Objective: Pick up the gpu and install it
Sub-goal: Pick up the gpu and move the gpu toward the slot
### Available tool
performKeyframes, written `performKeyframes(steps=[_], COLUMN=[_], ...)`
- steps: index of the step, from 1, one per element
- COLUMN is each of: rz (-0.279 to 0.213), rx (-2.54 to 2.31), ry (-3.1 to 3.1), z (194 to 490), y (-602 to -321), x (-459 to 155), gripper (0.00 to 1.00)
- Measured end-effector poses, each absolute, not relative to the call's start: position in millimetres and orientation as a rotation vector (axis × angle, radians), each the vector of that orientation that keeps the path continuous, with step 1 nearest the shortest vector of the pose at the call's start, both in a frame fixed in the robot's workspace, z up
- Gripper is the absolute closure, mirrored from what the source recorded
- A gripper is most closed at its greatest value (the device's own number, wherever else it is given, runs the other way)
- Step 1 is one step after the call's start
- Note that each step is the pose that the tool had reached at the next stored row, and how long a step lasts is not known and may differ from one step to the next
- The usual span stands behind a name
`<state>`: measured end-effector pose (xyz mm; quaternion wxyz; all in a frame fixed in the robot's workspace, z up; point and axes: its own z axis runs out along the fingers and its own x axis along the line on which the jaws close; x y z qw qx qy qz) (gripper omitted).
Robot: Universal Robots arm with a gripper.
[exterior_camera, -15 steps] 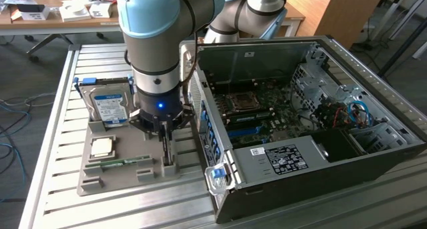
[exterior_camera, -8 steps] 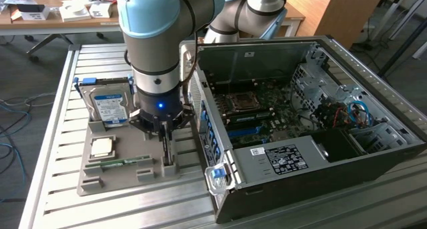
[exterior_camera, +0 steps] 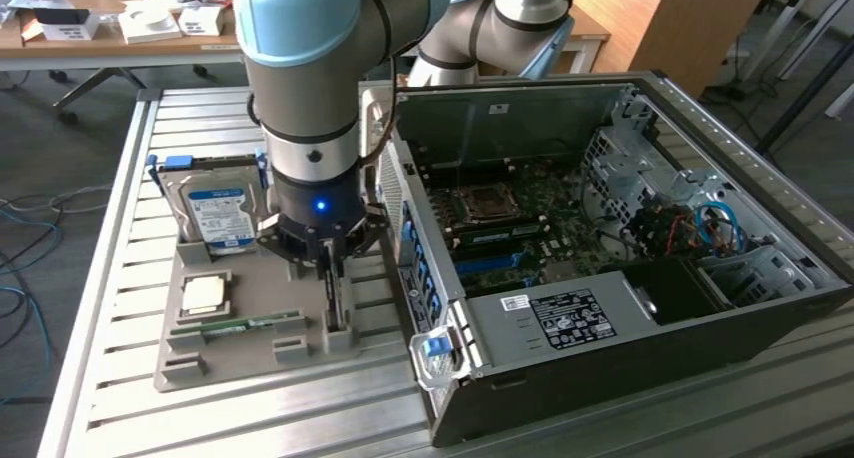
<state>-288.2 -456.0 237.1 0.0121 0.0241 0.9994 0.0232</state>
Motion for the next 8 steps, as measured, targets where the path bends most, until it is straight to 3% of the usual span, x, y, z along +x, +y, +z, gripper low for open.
performKeyframes(steps=[8], rz=[0.072], rx=[0.075], ry=[3.116], z=[255.2], y=[-456.0], x=[-288.2], gripper=[0.74])
